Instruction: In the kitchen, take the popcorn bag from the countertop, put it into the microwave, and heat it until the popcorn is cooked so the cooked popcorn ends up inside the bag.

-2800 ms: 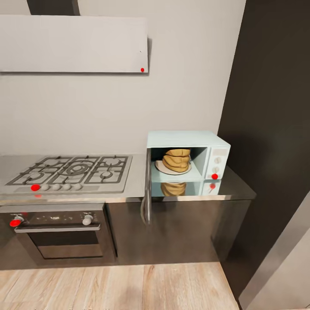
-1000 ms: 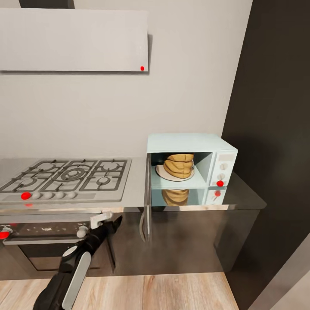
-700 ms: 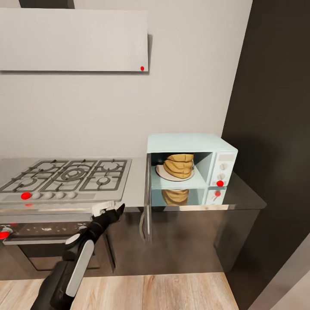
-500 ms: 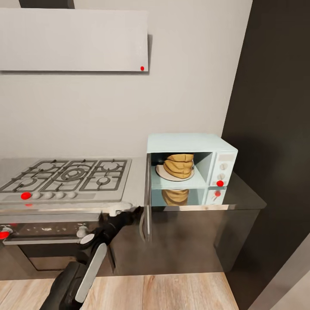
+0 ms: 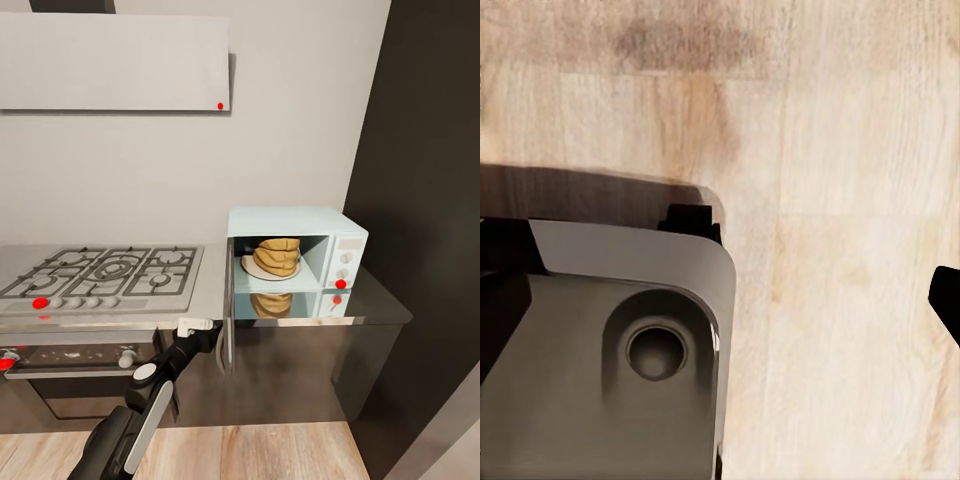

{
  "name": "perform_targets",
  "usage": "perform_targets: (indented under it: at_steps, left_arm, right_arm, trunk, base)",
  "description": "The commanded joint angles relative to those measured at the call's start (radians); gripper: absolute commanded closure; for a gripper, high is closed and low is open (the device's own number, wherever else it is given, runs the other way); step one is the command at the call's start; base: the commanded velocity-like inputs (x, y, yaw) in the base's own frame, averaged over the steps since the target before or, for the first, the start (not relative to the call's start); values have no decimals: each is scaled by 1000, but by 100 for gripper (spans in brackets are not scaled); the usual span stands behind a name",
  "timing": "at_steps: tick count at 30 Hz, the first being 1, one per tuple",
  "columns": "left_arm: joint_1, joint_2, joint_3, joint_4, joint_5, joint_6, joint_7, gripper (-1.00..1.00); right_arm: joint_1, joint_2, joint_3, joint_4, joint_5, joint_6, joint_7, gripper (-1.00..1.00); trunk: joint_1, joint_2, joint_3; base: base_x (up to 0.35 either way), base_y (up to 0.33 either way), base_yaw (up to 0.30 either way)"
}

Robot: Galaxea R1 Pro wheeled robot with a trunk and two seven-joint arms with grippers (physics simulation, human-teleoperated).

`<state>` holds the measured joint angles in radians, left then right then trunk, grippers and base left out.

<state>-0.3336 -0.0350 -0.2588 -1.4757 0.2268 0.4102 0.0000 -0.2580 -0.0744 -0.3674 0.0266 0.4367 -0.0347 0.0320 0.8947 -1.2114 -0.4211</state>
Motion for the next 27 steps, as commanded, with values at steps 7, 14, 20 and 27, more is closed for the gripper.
perform_targets:
  at_steps: [7, 14, 20, 27]
  left_arm:
    - [-1, 0, 0, -2, 6, 6, 0, -100]
    - [-1, -2, -2, -2, 6, 6, 0, -100]
    - [-1, -2, -2, -2, 6, 6, 1, -100]
    - [-1, -21, -3, -2, 4, 6, 6, -100]
  right_arm:
    - [-1, 5, -9, 3, 5, 1, 0, -100]
    - [-1, 5, -9, 3, 5, 1, 0, -100]
    - [-1, 7, -9, 4, 5, 0, 0, -100]
    - [-1, 10, -8, 3, 5, -1, -1, -100]
  trunk:
    - [0, -1, 2]
    - [0, -1, 9]
    - [0, -1, 15]
    - [0, -1, 21]
  base:
    - [0, 0, -51]
    - [0, 0, -169]
    - [0, 0, -177]
    - [0, 0, -177]
